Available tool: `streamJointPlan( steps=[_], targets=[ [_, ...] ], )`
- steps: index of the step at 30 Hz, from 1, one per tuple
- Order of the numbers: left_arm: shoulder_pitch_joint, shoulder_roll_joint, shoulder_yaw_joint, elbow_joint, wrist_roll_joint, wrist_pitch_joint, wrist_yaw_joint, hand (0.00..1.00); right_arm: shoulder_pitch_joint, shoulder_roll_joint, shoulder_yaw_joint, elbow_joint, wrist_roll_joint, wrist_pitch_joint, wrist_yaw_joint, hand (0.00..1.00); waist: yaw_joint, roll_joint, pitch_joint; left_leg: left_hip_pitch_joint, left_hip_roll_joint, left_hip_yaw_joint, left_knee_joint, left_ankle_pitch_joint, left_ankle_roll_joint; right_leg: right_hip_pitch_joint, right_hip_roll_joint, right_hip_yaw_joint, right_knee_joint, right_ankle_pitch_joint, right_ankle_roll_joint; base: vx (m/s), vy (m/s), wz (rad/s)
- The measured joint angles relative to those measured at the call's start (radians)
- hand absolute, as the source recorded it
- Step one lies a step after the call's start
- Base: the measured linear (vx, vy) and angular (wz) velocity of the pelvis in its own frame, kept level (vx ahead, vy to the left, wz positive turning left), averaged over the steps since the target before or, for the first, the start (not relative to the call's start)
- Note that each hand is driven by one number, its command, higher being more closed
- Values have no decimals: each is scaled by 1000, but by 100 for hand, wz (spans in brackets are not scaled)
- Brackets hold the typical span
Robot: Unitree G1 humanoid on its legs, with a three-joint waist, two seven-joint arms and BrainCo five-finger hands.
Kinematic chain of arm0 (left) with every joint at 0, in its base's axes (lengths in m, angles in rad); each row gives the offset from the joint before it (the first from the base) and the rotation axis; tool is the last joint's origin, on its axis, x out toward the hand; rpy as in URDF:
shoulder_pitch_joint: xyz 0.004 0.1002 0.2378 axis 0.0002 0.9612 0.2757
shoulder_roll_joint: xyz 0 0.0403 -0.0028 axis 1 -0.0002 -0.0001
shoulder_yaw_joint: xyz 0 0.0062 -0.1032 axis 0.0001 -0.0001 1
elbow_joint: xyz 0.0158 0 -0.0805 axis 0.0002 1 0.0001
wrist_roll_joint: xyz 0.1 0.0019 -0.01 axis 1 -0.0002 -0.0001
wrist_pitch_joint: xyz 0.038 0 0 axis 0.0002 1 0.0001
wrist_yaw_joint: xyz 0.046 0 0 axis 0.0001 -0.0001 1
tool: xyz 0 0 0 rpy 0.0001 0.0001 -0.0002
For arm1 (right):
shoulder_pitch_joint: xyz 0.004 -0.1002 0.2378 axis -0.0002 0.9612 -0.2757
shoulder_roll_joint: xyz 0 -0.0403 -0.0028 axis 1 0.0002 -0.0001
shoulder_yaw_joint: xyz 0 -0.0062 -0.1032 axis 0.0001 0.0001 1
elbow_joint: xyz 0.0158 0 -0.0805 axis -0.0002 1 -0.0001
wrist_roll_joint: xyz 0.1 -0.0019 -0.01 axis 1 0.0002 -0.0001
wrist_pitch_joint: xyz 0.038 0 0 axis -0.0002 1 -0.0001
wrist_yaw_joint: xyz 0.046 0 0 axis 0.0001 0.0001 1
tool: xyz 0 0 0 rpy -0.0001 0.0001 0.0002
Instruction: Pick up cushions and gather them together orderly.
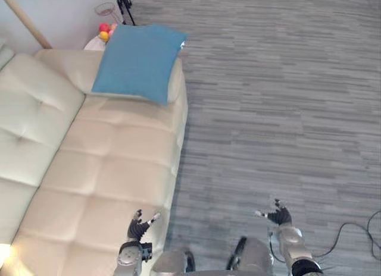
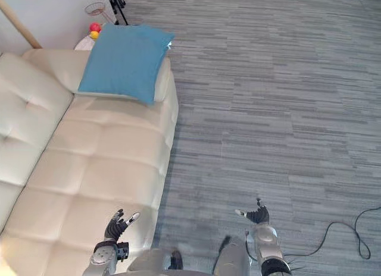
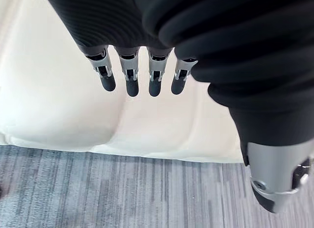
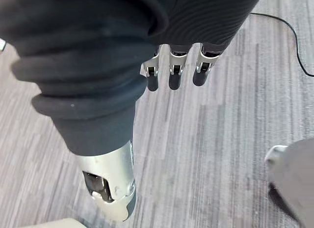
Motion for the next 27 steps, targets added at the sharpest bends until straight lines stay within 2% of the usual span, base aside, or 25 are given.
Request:
streamJointPlan(
  steps=[1, 2, 3, 4, 5, 6, 7, 8, 9, 11, 12, 14, 15, 16, 17, 18, 19, 20, 21, 22, 23, 24, 25, 26, 27],
  targets=[
    [-14, -1, 0, 3, 0, 0, 0, 0, 2, -8, -1, 0, 0, 2, 0, 0, -13, 11, 6, 29, 14, -2, -16, 11, -22, -26, 27, 20, -112, 51, 4, 615, -136, 43],
    [-36, 4, 1, 8, 2, -1, 2, 0, 20, -14, -5, -1, 0, 4, 0, 0, -26, 7, 7, 84, 30, -13, -33, 21, -81, -47, 72, 79, -337, 187, 4, 546, -151, 43],
    [-42, 6, 1, 11, 3, -2, 3, 0, 27, -13, -5, -1, 0, 6, -1, 0, -31, -2, 7, 103, 32, -22, -39, 19, -109, -48, 82, 104, -400, 230, 9, 721, -256, 57],
    [-40, 20, 1, 13, 4, -2, 6, 0, 48, -9, -5, -2, 0, 7, 0, 0, -41, -27, -7, 143, 32, -57, -37, 3, -138, -48, 87, 161, -469, 273, 18, 780, -313, 71],
    [-47, 19, -6, 23, 5, -2, 9, 0, 65, -17, -13, -3, 0, 9, -1, 0, -63, -23, -14, 168, 52, -106, -7, -14, -164, -71, 92, 210, -361, 406, -9, 914, -401, 82],
    [-58, 10, -39, 25, 6, -4, 10, 0, 68, -25, -32, -3, 1, 10, 1, 0, -69, 10, -23, 136, 108, -138, 91, 25, -195, -113, 109, 182, -200, 320, -37, 763, -326, 56],
    [-63, 4, -40, 25, 7, -6, 10, 0, 64, -24, -36, -4, 1, 10, 1, 0, -67, 16, -23, 105, 129, -142, 161, 67, -204, -111, 116, 167, -167, 281, -47, 718, -318, 28],
    [-77, -7, -39, 37, 11, -5, 8, 0, 60, -22, -35, -9, 1, 8, 1, 0, -63, 17, -20, 11, 161, -141, 342, 210, -212, -83, 129, 153, -148, 224, -62, 726, -301, 14],
    [-78, -22, -37, 41, 12, -5, 0, 0, 53, -19, -28, -21, 2, 8, 1, 0, -54, 33, -2, -107, 228, -114, 599, 296, -203, 14, 169, 133, -200, 195, -79, 734, -304, 7],
    [-74, -24, -36, 51, 12, -3, -2, 0, 45, -12, -30, -21, 5, 4, 0, 0, -18, 23, 17, -219, 255, -50, 796, 160, -143, 167, 203, 139, -301, 186, -88, 680, -203, -16],
    [-72, -24, -36, 50, 12, -3, -2, 0, 46, -11, -30, -21, 9, 1, 0, 0, -5, 12, 20, -256, 235, -30, 795, 128, -140, 223, 202, 145, -348, 186, -88, 751, -123, -9],
    [-37, -25, -26, 11, 10, -11, -2, 0, 31, -12, -33, -21, 9, 0, 0, 0, 20, -7, 23, -379, 148, 33, 610, 68, -110, 366, 185, 156, -470, 187, -87, 634, -33, -11],
    [-27, -26, -18, 4, 10, -13, -2, 0, 22, -13, -37, -21, 9, 1, 0, 0, 28, -7, 23, -413, 128, 39, 525, 67, -108, 391, 184, 162, -493, 184, -82, 523, 43, -38],
    [-20, -27, -6, 2, 10, -12, -1, 0, 5, -15, -44, -20, 9, 0, -1, 0, 43, -1, 25, -456, 93, 42, 348, 77, -120, 433, 175, 172, -525, 167, -53, 528, 105, -38],
    [-7, -35, 7, 3, 6, -11, -1, 0, 0, -21, -44, -19, 9, 0, -2, 0, 49, 11, 30, -468, 74, 46, 147, 138, -157, 484, 178, 172, -550, 143, -14, 547, 143, -27],
    [3, -41, 11, 4, 4, -11, 0, 0, -2, -25, -42, -19, 9, 0, -1, 0, 49, 30, 28, -467, 73, 57, 59, 227, -135, 515, 186, 171, -560, 127, 7, 698, 208, 2],
    [9, -44, 20, 14, 3, -8, 0, 0, 1, -7, -35, 3, 8, 3, 0, 0, 52, 9, 19, -431, 40, 81, 47, 290, -43, 573, 158, 168, -578, 104, 25, 609, 190, 21],
    [8, -42, 24, 10, 3, -9, 0, 0, 3, -5, -33, 3, 8, 3, 0, 0, 50, -4, 10, -436, 24, 77, 61, 265, -34, 574, 143, 157, -576, 104, 26, 604, 178, 28],
    [3, -49, 26, 11, 3, -9, -1, 0, 4, -8, -33, 4, 8, 3, -1, 0, 51, -5, 10, -452, 19, 68, 117, 219, 4, 576, 134, 153, -552, 102, 29, 352, 114, 19],
    [5, -52, 31, 11, 3, -7, -2, 0, 2, -8, -33, 4, 8, 3, 0, 0, 55, -9, 9, -454, 19, 68, 149, 185, 16, 571, 125, 156, -514, 90, 49, 534, 200, 18],
    [19, -63, 43, 14, 2, -1, -1, 0, 7, -6, -34, 8, 4, 3, -1, 0, 61, -17, 7, -426, 9, 63, 203, 105, 25, 532, 87, 176, -320, 52, 111, 519, 213, 15],
    [28, -62, 42, 16, 2, 2, -1, 0, 13, -3, -35, 9, 0, 3, -1, 0, 59, -25, 3, -404, -2, 59, 209, 81, 24, 499, 66, 190, -205, 50, 127, 625, 254, 33],
    [49, -54, 43, 17, 2, 7, -1, 0, 25, 6, -34, 10, 0, 3, 0, 0, 50, -43, -7, -353, -31, 42, 200, 47, 31, 403, 20, 220, 56, 100, 216, 540, 152, 58],
    [63, -41, 43, 24, 2, 18, -1, 0, 35, 14, -34, 11, 0, 3, 0, 0, 43, -51, -7, -297, -52, 15, 193, 22, 37, 328, -3, 233, 274, 81, 194, 652, 111, 77],
    [67, -34, 43, 31, -2, 22, 0, 0, 48, 17, -34, 11, 0, 3, 0, 0, 43, -51, -8, -261, -58, -5, 187, 12, 39, 294, -13, 227, 345, 54, 154, 542, 34, 79]
  ],
)
